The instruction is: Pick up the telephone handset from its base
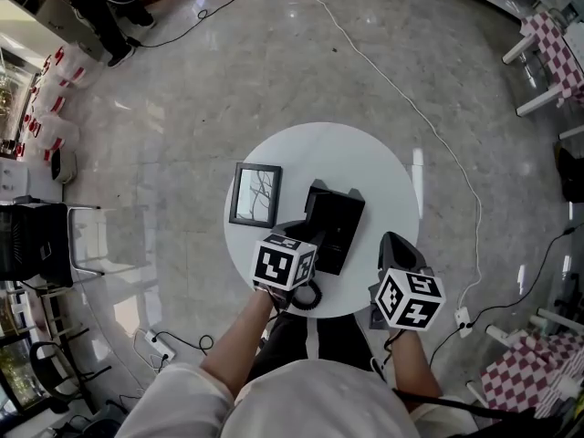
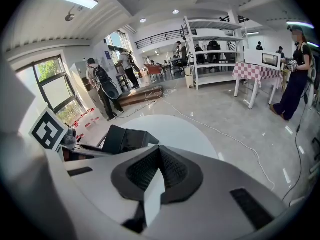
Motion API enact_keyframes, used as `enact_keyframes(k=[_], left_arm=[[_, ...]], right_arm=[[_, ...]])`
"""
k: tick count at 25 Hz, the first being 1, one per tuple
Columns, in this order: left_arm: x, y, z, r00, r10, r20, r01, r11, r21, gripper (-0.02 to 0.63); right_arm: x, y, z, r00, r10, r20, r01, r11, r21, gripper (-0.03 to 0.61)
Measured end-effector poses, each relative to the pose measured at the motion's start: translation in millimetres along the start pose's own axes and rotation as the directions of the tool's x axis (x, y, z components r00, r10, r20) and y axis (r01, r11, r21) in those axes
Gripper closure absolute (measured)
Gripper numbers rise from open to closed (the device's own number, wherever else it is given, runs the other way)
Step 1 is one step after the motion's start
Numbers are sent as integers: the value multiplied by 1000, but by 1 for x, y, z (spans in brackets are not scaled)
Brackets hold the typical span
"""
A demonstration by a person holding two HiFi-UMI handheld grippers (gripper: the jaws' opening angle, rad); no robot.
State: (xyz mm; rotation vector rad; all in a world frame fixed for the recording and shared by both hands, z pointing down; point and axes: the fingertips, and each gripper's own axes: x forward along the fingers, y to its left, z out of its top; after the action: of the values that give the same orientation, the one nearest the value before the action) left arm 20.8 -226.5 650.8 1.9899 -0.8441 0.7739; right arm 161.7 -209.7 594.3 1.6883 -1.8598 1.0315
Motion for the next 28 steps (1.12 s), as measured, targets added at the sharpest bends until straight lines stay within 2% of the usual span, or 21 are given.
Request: enact_keyframes(k=[5,8,12,18,28], left_arm=[[0,1,1,1000,-19,9,19,1000,-16,491],[-2,1,0,1000,-24,15,24,999,-21,529],[-3,5,-2,1000,-23,16,23,999,-35,529],[-15,4,6,998,-24,64,28,998,-64,531],[-58,2,25,988,-11,153,18,999,-46,531]], right_arm=[[-5,-1,-1,1000,-2,4,2,1000,7,554],[-8,-3,-1,1000,-6,9,6,1000,9,554],[-13,-2,1,1000,-9,23,9,1000,13,554],[-23,-9,3,999,-25,46,24,999,24,554],[-36,6,10,995,-9,101,5,999,35,554]])
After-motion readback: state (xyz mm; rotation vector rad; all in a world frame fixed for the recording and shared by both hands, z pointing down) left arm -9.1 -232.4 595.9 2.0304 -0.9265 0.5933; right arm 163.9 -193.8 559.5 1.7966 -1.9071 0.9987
